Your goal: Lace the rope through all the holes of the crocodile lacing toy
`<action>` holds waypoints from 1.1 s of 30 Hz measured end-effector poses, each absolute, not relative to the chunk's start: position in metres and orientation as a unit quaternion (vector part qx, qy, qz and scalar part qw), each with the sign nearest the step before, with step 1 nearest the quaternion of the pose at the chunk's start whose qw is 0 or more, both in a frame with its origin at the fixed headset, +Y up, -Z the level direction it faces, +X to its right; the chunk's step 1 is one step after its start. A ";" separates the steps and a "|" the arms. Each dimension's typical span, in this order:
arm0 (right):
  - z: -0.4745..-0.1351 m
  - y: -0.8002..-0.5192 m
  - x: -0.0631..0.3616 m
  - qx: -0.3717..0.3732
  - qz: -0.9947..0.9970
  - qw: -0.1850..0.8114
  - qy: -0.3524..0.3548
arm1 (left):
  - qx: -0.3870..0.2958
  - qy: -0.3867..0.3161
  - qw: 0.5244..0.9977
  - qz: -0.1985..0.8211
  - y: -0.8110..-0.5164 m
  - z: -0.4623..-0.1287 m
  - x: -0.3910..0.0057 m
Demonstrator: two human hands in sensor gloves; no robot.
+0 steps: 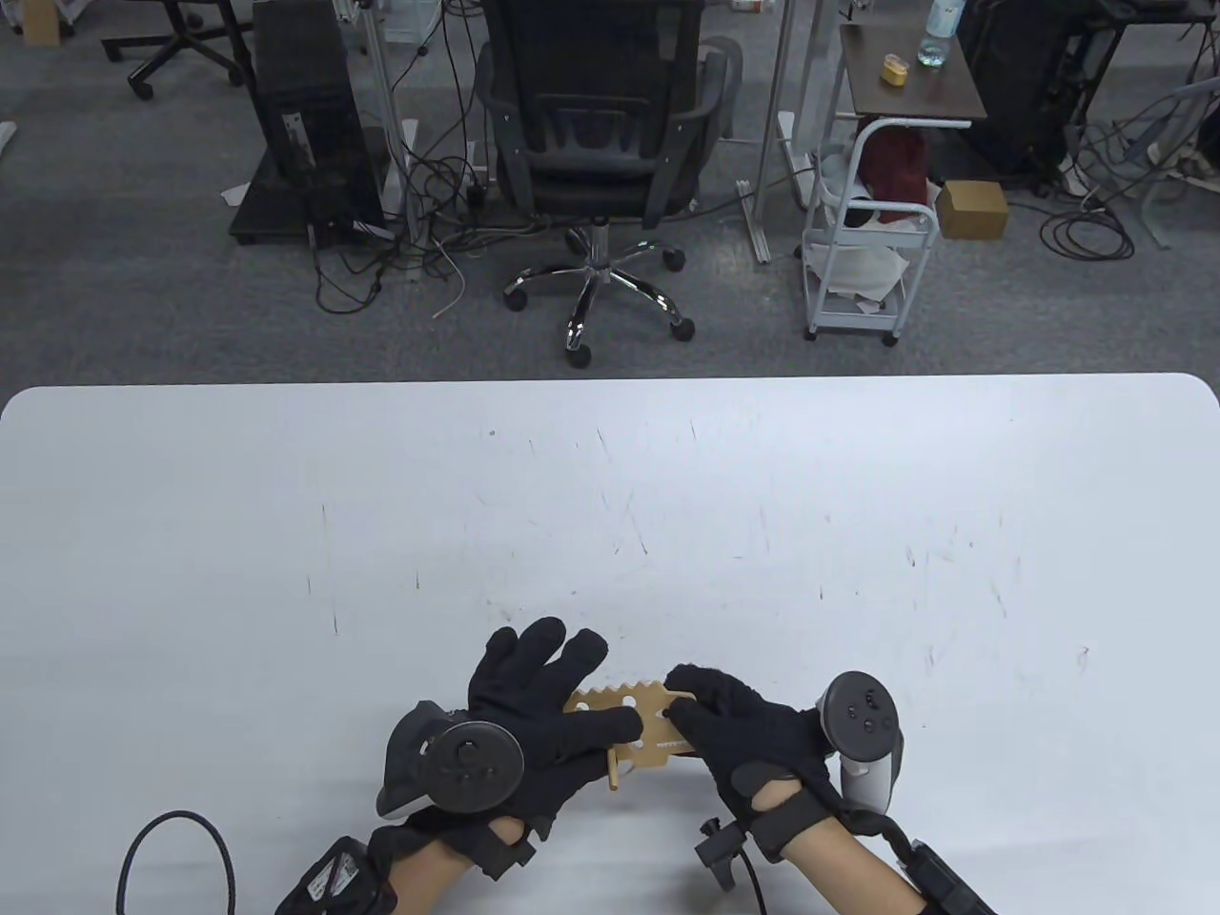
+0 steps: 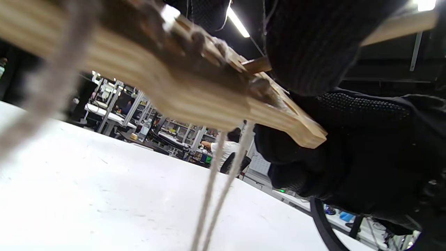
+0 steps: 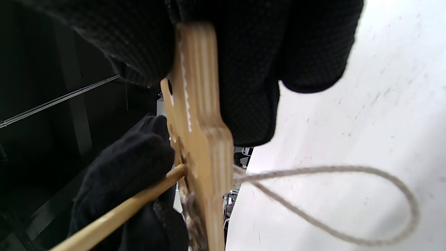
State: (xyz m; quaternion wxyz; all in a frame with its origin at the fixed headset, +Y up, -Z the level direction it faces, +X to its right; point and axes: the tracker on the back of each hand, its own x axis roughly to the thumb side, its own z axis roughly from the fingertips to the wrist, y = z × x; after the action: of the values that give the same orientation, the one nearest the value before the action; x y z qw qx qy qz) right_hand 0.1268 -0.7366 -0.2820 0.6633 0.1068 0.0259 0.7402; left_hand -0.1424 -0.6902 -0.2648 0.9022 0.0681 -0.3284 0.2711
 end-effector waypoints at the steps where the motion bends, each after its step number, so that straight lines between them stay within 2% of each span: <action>1: -0.282 -0.737 0.126 0.109 0.742 0.661 0.026 | 0.066 -0.329 0.901 0.274 -0.690 -0.265 -0.143; 7: -0.282 -0.736 0.126 0.115 0.750 0.651 0.022 | 0.078 -0.320 0.886 0.326 -0.689 -0.267 -0.151; 19: -0.283 -0.735 0.130 0.109 0.746 0.657 0.020 | 0.105 -0.298 0.889 0.331 -0.684 -0.269 -0.162; 33: -0.289 -0.735 0.142 0.087 0.739 0.668 0.009 | 0.142 -0.241 0.894 0.351 -0.677 -0.279 -0.188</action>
State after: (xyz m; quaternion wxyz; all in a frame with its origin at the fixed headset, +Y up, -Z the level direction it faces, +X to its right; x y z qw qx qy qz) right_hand 0.1418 -0.7347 -0.2890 0.6683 0.0874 0.0092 0.7387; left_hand -0.1885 -0.6770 -0.2791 0.8935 0.1419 -0.2412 0.3511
